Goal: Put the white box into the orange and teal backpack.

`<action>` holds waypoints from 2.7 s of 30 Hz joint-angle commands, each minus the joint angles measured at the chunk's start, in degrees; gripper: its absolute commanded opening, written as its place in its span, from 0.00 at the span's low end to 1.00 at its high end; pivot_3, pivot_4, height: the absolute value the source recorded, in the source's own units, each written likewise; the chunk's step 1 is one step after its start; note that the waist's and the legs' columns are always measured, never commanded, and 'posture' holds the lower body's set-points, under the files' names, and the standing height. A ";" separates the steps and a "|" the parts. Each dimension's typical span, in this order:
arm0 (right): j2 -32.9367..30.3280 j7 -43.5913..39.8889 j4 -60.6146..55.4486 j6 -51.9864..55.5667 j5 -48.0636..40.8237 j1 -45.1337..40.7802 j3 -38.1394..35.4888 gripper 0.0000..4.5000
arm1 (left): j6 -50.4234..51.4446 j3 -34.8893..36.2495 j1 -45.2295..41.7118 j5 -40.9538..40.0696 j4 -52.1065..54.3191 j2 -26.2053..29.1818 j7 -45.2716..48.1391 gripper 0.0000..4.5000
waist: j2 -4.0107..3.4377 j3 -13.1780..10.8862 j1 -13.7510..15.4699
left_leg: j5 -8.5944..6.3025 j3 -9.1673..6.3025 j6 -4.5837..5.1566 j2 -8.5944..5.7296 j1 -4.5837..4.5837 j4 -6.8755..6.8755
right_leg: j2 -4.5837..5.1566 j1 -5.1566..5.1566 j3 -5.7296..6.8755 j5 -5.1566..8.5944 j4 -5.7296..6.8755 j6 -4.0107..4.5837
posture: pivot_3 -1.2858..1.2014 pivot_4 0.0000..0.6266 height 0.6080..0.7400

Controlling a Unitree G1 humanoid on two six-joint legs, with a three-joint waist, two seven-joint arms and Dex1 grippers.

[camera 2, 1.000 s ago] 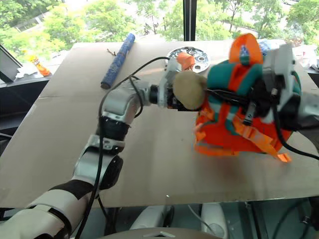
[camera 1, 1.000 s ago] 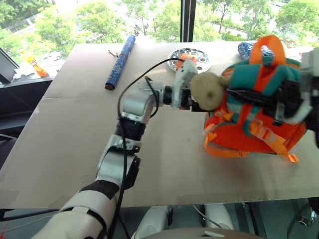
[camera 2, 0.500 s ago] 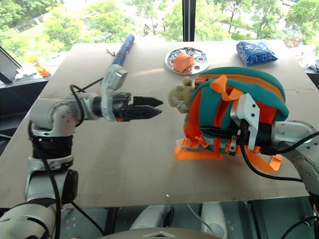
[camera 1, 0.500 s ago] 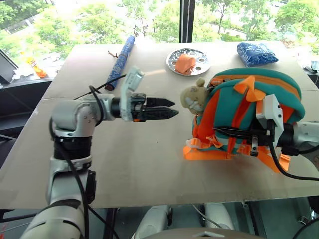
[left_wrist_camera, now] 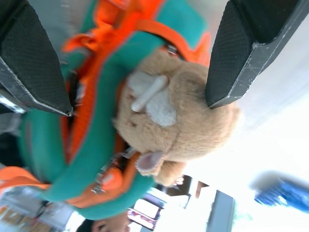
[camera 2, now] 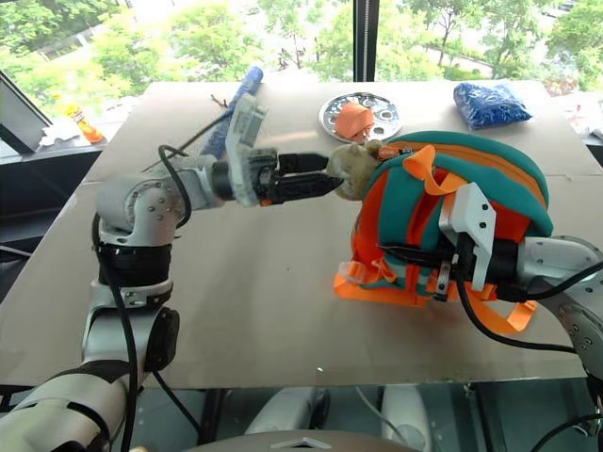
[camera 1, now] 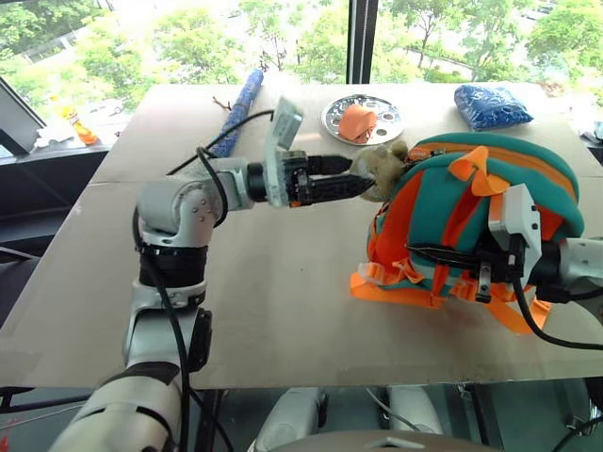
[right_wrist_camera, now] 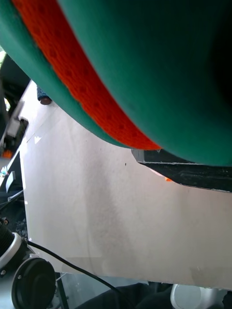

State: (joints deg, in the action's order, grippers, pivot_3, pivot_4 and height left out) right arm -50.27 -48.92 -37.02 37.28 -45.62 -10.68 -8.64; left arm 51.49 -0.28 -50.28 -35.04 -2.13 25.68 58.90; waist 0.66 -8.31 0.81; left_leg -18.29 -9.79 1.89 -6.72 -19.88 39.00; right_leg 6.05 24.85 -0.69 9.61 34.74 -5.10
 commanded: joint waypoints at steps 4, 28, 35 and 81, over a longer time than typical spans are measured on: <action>-0.44 -0.37 -1.99 -0.42 -0.81 0.88 -2.12 0.00 | -12.94 -7.81 -1.48 7.62 -1.88 -0.34 4.34 1.00 | 0.00 0.00 0.03 | 0.00 0.00 0.00 -0.01 -0.01 -0.01 | 0.00 0.00 0.00 0.00 -0.03 0.00 | 0.52 0.24 0.93; 3.67 15.38 0.61 7.95 -9.40 -3.84 -8.27 0.00 | -19.58 -6.66 7.08 12.60 -6.61 -3.08 -1.06 0.03 | 0.01 -0.01 0.02 | 0.00 -0.06 0.02 0.01 0.02 -0.10 | -0.03 0.01 -0.01 0.00 -0.06 -0.01 | 0.52 0.24 0.93; 3.03 17.42 1.71 10.49 -10.61 -3.63 -8.86 0.00 | -18.57 -5.07 8.67 12.70 -7.29 -1.94 -3.43 0.03 | 0.01 -0.01 0.09 | -0.01 -0.06 0.02 -0.01 0.00 -0.11 | -0.01 0.00 0.01 0.00 -0.10 -0.01 | 0.52 0.24 0.93; 1.00 11.21 -5.23 5.76 3.41 29.96 -32.87 0.99 | -19.39 -3.93 26.23 10.34 10.20 -0.36 -3.22 1.00 | -0.16 0.35 1.52 | -0.03 0.04 0.08 0.01 0.09 -0.29 | -0.02 -0.04 -0.08 0.02 -0.21 -0.05 | 0.52 0.24 0.93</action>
State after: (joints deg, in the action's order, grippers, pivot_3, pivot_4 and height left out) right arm -49.70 -36.35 -39.73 43.47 -41.76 17.88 -37.06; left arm 33.73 -6.93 -24.47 -22.01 4.02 24.87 54.91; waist 0.50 -7.96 2.33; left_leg -18.33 -9.76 1.98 -6.71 -19.80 38.71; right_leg 6.03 24.81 -0.77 9.63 34.52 -5.15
